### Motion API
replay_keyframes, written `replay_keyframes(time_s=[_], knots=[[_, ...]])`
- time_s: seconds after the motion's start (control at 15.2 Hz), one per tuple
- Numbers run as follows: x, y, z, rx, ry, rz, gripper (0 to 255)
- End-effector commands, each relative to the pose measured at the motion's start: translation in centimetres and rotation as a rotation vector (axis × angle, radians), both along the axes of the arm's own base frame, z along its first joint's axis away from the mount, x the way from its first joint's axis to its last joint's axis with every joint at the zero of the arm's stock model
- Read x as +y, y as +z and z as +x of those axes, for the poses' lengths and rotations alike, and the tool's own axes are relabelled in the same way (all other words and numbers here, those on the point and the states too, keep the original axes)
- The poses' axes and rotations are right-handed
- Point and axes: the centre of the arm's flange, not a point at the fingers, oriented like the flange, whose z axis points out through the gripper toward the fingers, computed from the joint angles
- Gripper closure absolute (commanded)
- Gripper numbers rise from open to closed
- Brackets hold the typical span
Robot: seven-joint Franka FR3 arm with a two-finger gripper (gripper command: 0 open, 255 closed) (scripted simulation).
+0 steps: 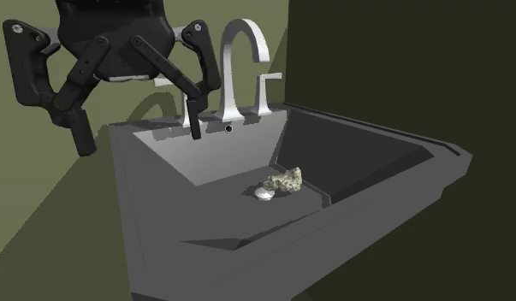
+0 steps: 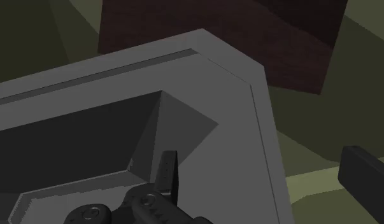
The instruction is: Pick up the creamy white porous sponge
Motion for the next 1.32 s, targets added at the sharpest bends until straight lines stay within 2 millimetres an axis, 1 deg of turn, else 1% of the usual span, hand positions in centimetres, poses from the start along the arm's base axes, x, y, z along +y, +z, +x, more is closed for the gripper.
replay_keyframes(time_s=[0.0, 0.66, 1.25], knots=[[0.0, 0.0, 0.0, 0.000, 0.000, 0.000, 0], [-9.5, -5.1, 8.1, -0.071, 0.017, 0.099, 0], [-17.5, -9.9, 15.7, -0.134, 0.031, 0.187, 0]])
